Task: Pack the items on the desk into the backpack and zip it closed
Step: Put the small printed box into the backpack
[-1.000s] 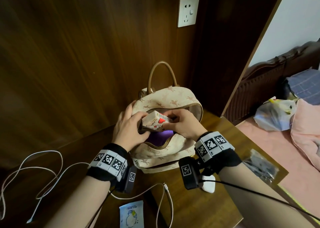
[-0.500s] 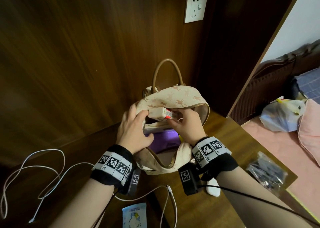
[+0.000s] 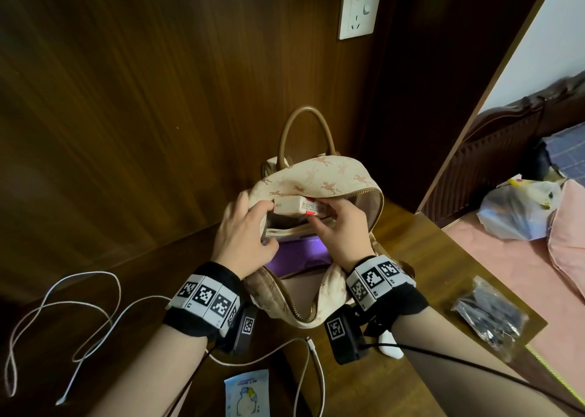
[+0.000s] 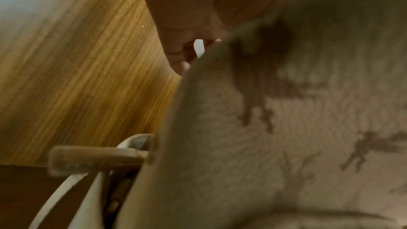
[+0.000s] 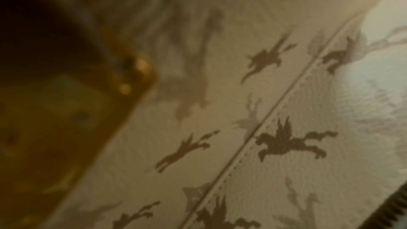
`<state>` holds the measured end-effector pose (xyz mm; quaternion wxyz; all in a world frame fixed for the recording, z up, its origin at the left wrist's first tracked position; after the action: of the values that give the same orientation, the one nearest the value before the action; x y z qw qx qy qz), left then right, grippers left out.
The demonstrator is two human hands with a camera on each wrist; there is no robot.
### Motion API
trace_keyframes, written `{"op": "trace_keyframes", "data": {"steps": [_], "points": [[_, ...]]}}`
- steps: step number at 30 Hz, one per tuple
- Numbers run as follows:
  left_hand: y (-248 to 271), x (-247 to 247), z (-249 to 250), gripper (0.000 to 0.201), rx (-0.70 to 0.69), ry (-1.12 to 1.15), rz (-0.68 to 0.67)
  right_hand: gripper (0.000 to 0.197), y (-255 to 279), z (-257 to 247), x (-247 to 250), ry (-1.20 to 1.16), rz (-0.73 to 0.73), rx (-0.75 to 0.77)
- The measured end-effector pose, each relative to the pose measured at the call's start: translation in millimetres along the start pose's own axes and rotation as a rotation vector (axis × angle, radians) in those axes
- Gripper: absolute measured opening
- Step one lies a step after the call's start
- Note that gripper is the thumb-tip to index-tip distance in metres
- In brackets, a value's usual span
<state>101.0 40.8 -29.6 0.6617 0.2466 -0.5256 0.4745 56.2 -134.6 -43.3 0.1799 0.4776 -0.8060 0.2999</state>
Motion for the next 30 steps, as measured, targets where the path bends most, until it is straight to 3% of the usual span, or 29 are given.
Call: {"op": "trace_keyframes", "data": {"steps": [5, 9, 20, 24, 27, 30], "points": [[-1, 3, -2, 0.043, -0.013, 0.038, -0.009, 0.030, 1, 4, -6, 0.046, -0.089, -0.023], [-5, 8, -5, 0.036, -0.025, 0.043, -0.050, 0.033, 12, 10, -11, 0.229, -0.200, -0.021], [0, 8, -3, 0.038, -0.036, 0.045, -0.074, 0.035, 9, 3, -12, 0.318, -0.184, -0.013], [0, 7, -3, 0.038, -0.041, 0.050, -0.066, 0.025, 3, 0, -20, 0.372, -0.334, 0.046], [1, 7, -4, 0.038, -0.049, 0.060, -0.052, 0.033, 6, 2, -26, 0.478, -0.475, 0.100], [1, 7, -4, 0.039, -0.049, 0.067, -0.054, 0.035, 11, 3, -28, 0.573, -0.527, 0.115]]}}
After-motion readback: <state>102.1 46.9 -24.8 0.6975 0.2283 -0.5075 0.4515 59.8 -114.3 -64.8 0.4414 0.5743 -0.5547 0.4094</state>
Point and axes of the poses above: each hand's wrist, its own y-axis away from the middle knuckle, its own x-axis out of the back of the hand, z = x × y, the point moved 1 cm from there along -y, towards the middle knuckle
